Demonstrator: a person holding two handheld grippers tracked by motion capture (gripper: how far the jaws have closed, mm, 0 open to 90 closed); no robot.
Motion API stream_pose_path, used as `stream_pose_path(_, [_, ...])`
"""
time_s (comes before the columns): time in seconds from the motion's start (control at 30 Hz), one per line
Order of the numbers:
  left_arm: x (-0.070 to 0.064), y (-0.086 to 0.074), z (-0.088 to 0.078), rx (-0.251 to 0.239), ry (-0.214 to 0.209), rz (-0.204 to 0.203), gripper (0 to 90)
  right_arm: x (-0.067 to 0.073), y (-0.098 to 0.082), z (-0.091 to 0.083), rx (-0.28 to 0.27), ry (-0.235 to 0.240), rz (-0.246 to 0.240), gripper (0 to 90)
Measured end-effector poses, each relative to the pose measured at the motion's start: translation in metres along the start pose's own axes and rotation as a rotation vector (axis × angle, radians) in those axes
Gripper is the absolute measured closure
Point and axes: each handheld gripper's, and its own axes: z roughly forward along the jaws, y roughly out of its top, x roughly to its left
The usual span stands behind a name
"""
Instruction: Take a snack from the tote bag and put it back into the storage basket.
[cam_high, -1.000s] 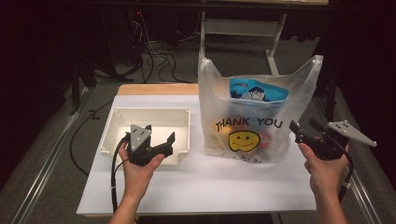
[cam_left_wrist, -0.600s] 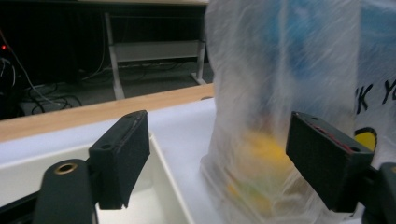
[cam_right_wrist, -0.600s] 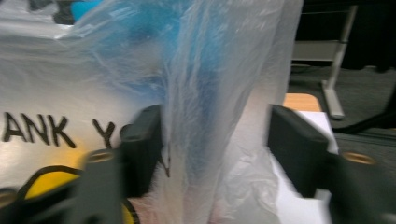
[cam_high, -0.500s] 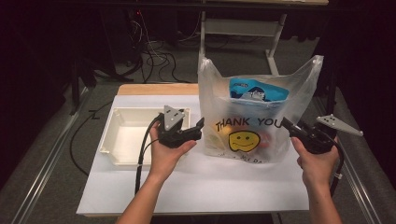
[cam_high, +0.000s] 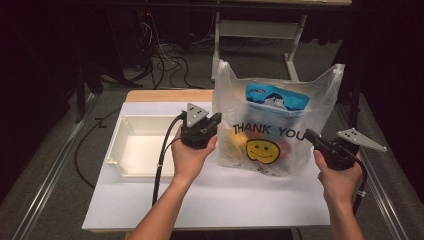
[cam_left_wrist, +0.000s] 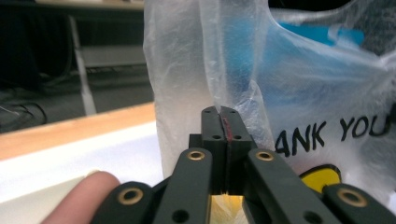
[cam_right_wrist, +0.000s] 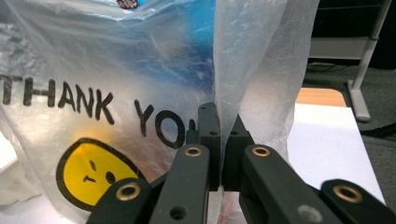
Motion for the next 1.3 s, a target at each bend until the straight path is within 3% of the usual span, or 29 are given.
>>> stream_pose_path(0.03, [0.0,0.0,0.0,0.0,0.0,0.0,90.0,0.0,-0.001,0.0,0.001,-0.001,0.001,90.0])
stream_pose_path(0.07, [0.0,-0.004,0.003,0.03,-0.021,0.005,90.0,-0.001,-0.002,0.0,0.005,-0.008,-0.004,90.0])
stream_pose_path(0.17, [0.001,-0.012,0.006,0.064,-0.015,0.001,90.0,-0.002,-0.004,-0.001,0.01,-0.02,-0.005,90.0])
stream_pose_path(0.33, [0.001,-0.04,0.016,0.151,-0.007,-0.014,90.0,-0.008,-0.018,0.0,0.037,-0.043,0.007,90.0])
stream_pose_path(0.47, [0.001,-0.054,0.019,0.182,0.0,-0.035,90.0,-0.01,-0.028,0.003,0.057,-0.047,0.005,90.0])
stream_pose_path(0.57, [-0.003,-0.064,0.022,0.21,0.008,-0.018,90.0,-0.01,-0.037,0.006,0.089,-0.054,-0.005,90.0])
stream_pose_path(0.8, [-0.01,-0.093,0.032,0.295,0.071,-0.042,90.0,-0.013,-0.058,0.014,0.156,-0.063,-0.004,90.0])
stream_pose_path(0.87, [-0.016,-0.102,0.037,0.31,0.114,-0.022,90.0,-0.014,-0.061,0.015,0.167,-0.077,-0.019,90.0])
stream_pose_path(1.07, [-0.023,-0.114,0.052,0.368,0.178,-0.005,90.0,-0.023,-0.072,0.024,0.22,-0.09,0.004,90.0])
stream_pose_path(1.3, [-0.031,-0.131,0.068,0.419,0.211,0.013,90.0,-0.033,-0.084,0.035,0.28,-0.099,0.034,90.0])
